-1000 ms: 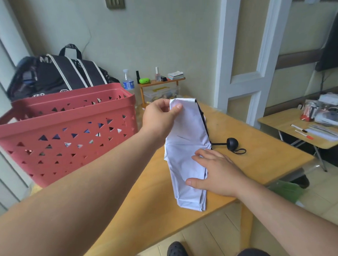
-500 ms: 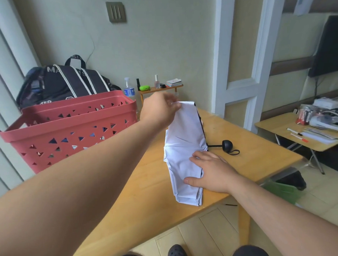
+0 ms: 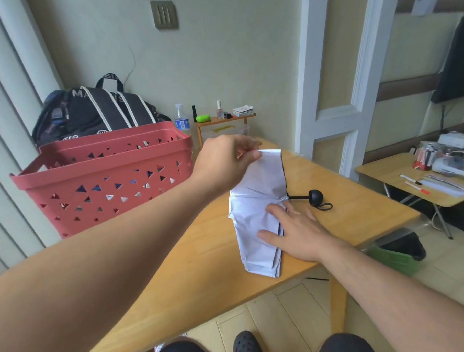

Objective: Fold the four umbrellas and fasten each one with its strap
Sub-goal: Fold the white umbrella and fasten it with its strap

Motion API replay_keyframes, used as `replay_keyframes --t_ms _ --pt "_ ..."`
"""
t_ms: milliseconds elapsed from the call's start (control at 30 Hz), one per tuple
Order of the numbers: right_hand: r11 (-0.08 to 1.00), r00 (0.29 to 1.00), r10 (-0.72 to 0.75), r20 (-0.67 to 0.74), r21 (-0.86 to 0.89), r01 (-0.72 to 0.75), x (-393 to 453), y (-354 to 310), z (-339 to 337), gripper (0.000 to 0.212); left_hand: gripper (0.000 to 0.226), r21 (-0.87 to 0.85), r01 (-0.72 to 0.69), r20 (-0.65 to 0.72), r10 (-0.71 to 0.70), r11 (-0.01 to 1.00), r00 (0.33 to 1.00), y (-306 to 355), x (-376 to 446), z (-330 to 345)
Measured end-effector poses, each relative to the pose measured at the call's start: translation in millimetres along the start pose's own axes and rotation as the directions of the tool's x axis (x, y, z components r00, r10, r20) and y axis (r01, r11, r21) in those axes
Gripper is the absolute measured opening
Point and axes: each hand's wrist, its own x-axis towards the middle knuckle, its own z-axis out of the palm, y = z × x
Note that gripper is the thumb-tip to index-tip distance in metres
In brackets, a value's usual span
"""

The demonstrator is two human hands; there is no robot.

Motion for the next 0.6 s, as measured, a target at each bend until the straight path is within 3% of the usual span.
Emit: replay_keyframes --t_ms 100,167,200,267,333,400,500,533,600 --pt "0.981 0.971 0.020 -0.237 0.194 0.027 -4.5 1.0 -0.1 0.041 0.012 -0.045 -0.013 0.002 0.013 0.999 1.000 -9.7 -27.8 1.0" --pt "0.923 0.905 0.138 -0.401 0.385 0.030 -12.3 1.4 -4.9 0.019 0.011 -0.068 -0.004 0.030 0.006 0.998 1.000 -13.8 -39.5 4.7" --pt "0.898 0.871 0.201 -0.448 0.439 0.019 -15.8 0.9 -8.6 0.016 0.011 -0.083 -0.001 0.035 0.004 0.997 0.999 -14.1 -43.3 5.4" --pt "0.887 0.806 0.255 -0.534 0.461 0.024 -18.9 -1.4 -17.0 0.033 0.011 -0.116 -0.007 0.037 0.011 0.993 0.999 -12.1 -48.5 7.6" --pt "0.915 0.771 0.161 -0.616 0.386 0.117 -19.7 -9.2 -26.4 0.062 0.011 -0.131 -0.029 0.037 0.034 0.991 0.999 -9.3 -55.1 11.9" --pt "0.941 0.759 -0.052 -0.649 0.222 0.255 -19.7 -20.8 -36.7 0.068 0.012 -0.128 -0.068 0.034 0.073 0.989 0.997 -8.4 -64.6 17.1" --pt "0.916 0.669 -0.282 -0.687 0.013 0.400 -16.6 -31.6 -41.2 0.018 0.010 -0.122 -0.123 0.008 0.125 0.985 0.992 -16.2 -81.2 23.5" --pt "0.912 0.668 -0.303 -0.680 -0.005 0.409 -16.9 -31.8 -40.3 0.010 0.011 -0.128 -0.121 0.006 0.122 0.984 0.992 -21.5 -87.5 26.0" --pt "0.909 0.709 -0.321 -0.628 0.005 0.417 -18.7 -30.3 -34.1 0.014 0.020 -0.157 -0.083 -0.007 0.083 0.984 0.997 -32.6 -103.0 32.3"
